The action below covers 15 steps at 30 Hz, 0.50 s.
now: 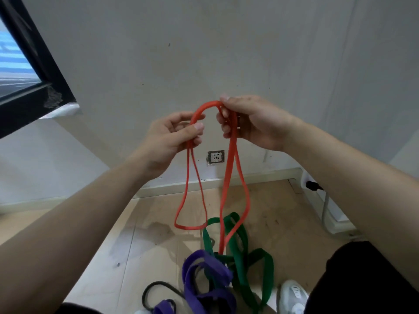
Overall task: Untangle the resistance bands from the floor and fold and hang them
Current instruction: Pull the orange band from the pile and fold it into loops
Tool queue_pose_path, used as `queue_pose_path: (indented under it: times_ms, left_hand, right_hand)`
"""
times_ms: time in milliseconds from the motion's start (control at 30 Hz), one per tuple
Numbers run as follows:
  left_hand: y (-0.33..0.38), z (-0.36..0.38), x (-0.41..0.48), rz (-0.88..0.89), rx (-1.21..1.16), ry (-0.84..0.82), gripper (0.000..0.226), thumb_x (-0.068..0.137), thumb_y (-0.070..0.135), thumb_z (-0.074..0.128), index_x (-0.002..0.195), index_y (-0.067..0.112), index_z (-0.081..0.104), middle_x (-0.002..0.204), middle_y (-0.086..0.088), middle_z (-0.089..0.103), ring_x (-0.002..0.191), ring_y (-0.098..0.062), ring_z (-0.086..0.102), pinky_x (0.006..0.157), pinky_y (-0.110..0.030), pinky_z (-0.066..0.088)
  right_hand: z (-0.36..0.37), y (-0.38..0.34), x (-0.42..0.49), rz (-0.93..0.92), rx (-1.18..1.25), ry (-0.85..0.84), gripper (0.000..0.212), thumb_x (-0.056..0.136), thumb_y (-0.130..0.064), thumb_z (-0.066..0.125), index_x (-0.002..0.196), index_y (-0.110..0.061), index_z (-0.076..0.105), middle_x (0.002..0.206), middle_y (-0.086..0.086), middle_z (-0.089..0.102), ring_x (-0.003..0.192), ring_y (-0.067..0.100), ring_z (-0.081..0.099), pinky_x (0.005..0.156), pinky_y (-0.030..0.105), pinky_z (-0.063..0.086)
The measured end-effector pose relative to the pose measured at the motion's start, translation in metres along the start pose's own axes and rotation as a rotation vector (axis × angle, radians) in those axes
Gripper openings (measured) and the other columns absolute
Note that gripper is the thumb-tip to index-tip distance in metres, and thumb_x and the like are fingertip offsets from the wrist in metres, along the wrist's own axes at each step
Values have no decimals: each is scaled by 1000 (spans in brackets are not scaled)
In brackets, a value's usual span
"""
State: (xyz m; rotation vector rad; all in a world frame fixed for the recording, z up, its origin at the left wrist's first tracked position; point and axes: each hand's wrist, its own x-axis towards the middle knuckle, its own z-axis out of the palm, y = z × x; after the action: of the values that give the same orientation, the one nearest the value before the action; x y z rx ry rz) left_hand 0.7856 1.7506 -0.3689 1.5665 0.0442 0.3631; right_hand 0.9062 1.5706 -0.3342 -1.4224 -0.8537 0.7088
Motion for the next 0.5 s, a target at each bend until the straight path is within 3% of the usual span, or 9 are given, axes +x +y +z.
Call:
queue_pose_path:
  times_ms: [167,367,500]
  left_hand:
    - [1,13,5,56,74,40,41,80,23,74,116,2,70,80,-1,66,70,-14,60,74,-27,53]
    - [-1,11,2,94,219,106,15,89,14,71,102,9,76,77,2,71,71,-11,64,70,-23,56]
    - [4,8,1,113,190,176,9,89,11,71,97,13,75,75,2,71,69,-10,63,72,-24,57]
  right_hand:
    - [-5,13,-1,58,-63,-44,31,100,-35,58,77,-16,63,82,4,62,76,21,61,84,40,52]
    - [-11,31,-5,191,-162,-160,37,100,-43,55,78,-16,64,94,11,69,99,32,69,106,54,48]
    - [-17,43,-6,290,-149,-213,39,96,-48,51,77,-15,61,99,12,71,111,34,68,111,54,44]
